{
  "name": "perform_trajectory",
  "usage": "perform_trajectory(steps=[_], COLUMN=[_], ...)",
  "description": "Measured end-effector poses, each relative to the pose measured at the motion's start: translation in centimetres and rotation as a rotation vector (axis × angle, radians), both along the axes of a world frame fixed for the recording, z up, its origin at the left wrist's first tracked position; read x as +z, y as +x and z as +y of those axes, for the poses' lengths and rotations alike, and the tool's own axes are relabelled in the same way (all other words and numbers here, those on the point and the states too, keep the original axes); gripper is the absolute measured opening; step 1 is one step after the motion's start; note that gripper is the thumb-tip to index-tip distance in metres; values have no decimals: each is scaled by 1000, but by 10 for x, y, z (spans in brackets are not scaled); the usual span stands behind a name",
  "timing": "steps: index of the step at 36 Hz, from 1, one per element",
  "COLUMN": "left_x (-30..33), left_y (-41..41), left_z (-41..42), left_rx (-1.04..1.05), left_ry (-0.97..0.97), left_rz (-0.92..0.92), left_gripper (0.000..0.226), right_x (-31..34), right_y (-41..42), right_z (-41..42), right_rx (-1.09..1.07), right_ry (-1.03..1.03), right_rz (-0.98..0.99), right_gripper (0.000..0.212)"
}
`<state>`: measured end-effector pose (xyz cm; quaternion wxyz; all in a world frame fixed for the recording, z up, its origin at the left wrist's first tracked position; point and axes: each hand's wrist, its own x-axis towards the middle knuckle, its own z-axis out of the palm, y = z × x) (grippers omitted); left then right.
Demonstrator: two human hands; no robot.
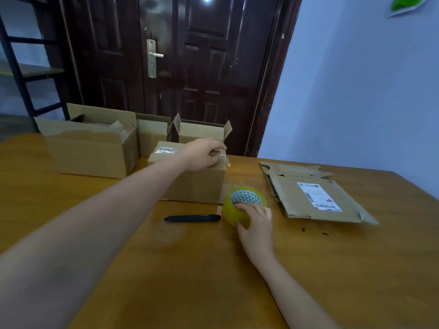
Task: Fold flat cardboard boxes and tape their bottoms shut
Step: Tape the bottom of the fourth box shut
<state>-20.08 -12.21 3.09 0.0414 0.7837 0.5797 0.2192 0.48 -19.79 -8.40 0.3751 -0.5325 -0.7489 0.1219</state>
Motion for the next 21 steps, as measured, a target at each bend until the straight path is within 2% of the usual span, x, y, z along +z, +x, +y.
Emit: perform_trajectory(steps=[8, 13, 18, 21], left_x=[12, 19, 18, 16], left_y=[-14, -33, -51, -58], left_z=[-11, -19, -28, -33], left_rx=[70, 117, 224, 356], left_ry=[14, 35, 55, 106], left_rz=[-11, -10, -31, -35], left_gripper=[40, 39, 35, 33], right_x=[7, 20, 53, 83], right_y=[9, 13, 1, -16], right_z=[0, 6, 29, 44], right_rx=[91, 101, 50, 42], right_ry=[-73, -113, -47, 38], right_rz=[-14, 35, 125, 186], right_gripper=[50, 43, 28, 26])
